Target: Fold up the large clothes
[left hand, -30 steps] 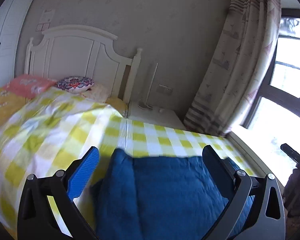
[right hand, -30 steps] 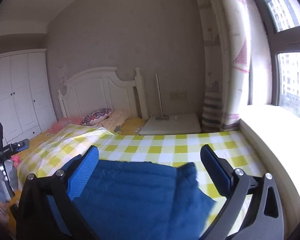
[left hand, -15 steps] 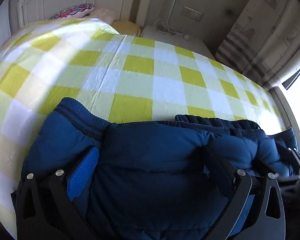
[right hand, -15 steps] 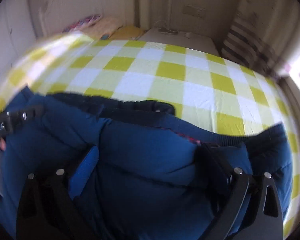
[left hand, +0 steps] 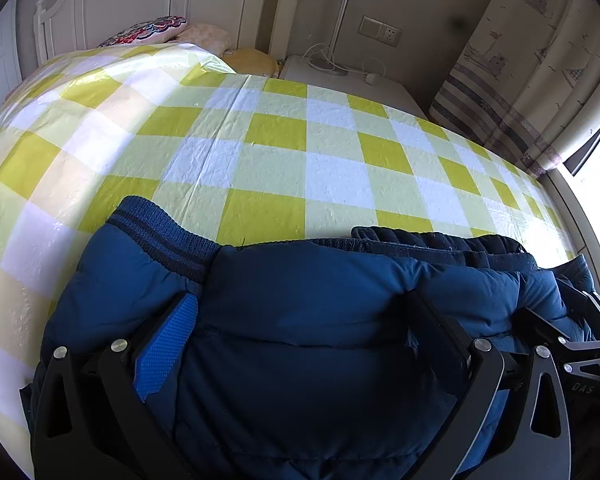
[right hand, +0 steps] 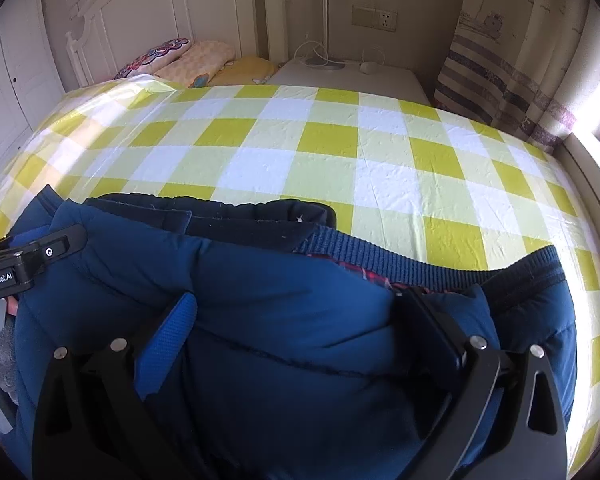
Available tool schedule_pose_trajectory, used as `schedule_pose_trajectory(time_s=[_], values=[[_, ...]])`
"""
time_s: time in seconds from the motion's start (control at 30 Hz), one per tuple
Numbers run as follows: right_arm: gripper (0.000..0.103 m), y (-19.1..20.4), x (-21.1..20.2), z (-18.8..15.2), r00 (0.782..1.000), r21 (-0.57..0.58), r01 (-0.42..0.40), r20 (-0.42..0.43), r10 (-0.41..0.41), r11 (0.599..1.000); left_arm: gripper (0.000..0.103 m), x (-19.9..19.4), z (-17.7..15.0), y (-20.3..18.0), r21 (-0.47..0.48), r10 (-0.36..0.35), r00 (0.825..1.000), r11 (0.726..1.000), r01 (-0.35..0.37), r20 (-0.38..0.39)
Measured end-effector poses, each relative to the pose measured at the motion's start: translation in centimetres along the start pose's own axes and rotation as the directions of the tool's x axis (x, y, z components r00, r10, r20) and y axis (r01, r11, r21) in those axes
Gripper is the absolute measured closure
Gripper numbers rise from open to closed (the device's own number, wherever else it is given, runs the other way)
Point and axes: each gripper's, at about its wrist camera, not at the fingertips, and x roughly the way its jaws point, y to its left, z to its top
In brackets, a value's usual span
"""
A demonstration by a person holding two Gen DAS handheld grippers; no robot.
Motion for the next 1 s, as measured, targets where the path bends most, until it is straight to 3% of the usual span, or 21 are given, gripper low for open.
schedule_pose_trajectory(time_s=[0.1, 0.2, 0.3, 0.37, 0.43, 0.47, 0.63, 0.7, 0.73, 0.77, 0.83, 0.9, 0.97, 1.0], values=[[0.003, 0.8, -0.6, 0.5, 0.999, -0.044, 0.028, -0.036, -0.030, 0.999, 0.004, 0.0, 0.0, -0.1, 0.003, 0.005, 1.000, 1.000, -0.005, 0.001], [0.003, 1.2, -2.7, 0.9, 1.000, -0.085, 0.021, 0.003, -0.021, 0.996, 0.004, -0.1, 0.0, 0.0, 0.001, 0.001, 1.000, 1.000, -0.001, 0.004], [0.003, -0.9, -4.2, 1.0, 0.998, -0.067, 0.054, 0.040, -0.051, 0.996, 0.004, 0.0, 0.1, -0.1, 0.002, 0.002, 1.000, 1.000, -0.002, 0.003], [0.002, -4.4, -2.2, -0.1, 0.991, -0.012, 0.130, -0.020, -0.130, 0.991, 0.004, -0.1, 0.1, 0.0, 0.000, -0.001, 1.000, 1.000, 0.001, 0.003], [0.002, -8.0, -1.0, -1.3, 0.999, 0.140, -0.033, -0.033, 0.038, 0.990, 0.004, -0.1, 0.1, 0.0, -0.004, -0.004, 1.000, 1.000, 0.004, 0.002], [0.006, -8.9, -1.2, -1.5, 0.998, 0.186, -0.057, -0.016, 0.061, 0.981, 0.004, -0.1, 0.1, 0.0, -0.003, -0.004, 1.000, 1.000, 0.004, 0.004], [0.016, -11.0, -2.2, -2.3, 0.993, 0.285, -0.109, 0.080, 0.090, 0.952, 0.004, 0.1, 0.1, -0.3, 0.004, 0.008, 1.000, 1.000, -0.007, -0.020], [0.016, -11.0, -2.0, -2.2, 0.992, 0.285, -0.113, 0.077, 0.095, 0.952, 0.005, 0.0, 0.7, -0.8, 0.031, 0.044, 0.995, 0.999, -0.042, -0.084], [0.016, -10.8, -1.8, -2.1, 0.993, 0.280, -0.107, 0.070, 0.091, 0.954, 0.008, -0.5, 1.1, -1.2, 0.019, 0.065, 0.993, 0.998, -0.063, -0.094], [0.016, -10.6, -1.7, -2.0, 0.995, 0.270, -0.094, 0.062, 0.081, 0.958, 0.019, -1.9, 1.5, -2.2, -0.004, 0.030, 0.998, 1.000, -0.030, -0.056], [0.016, -10.2, -1.6, -1.9, 0.996, 0.257, -0.080, 0.057, 0.067, 0.963, 0.018, -3.8, 2.0, -5.1, 0.053, -0.031, 0.999, 0.998, 0.030, 0.014], [0.016, -10.3, -1.6, -2.2, 0.995, 0.262, -0.088, 0.067, 0.073, 0.961, 0.010, -4.7, 2.0, -9.5, 0.172, -0.038, 0.998, 0.985, 0.028, 0.056], [0.016, -10.5, -1.8, -2.4, 0.993, 0.274, -0.106, 0.080, 0.087, 0.956, 0.006, -3.6, 1.2, -12.7, 0.253, -0.046, 0.998, 0.967, 0.033, 0.045], [0.016, -10.6, -2.0, -2.5, 0.992, 0.280, -0.113, 0.087, 0.092, 0.953, 0.006, -1.6, 0.3, -14.2, 0.298, -0.002, 1.000, 0.954, -0.001, 0.008]])
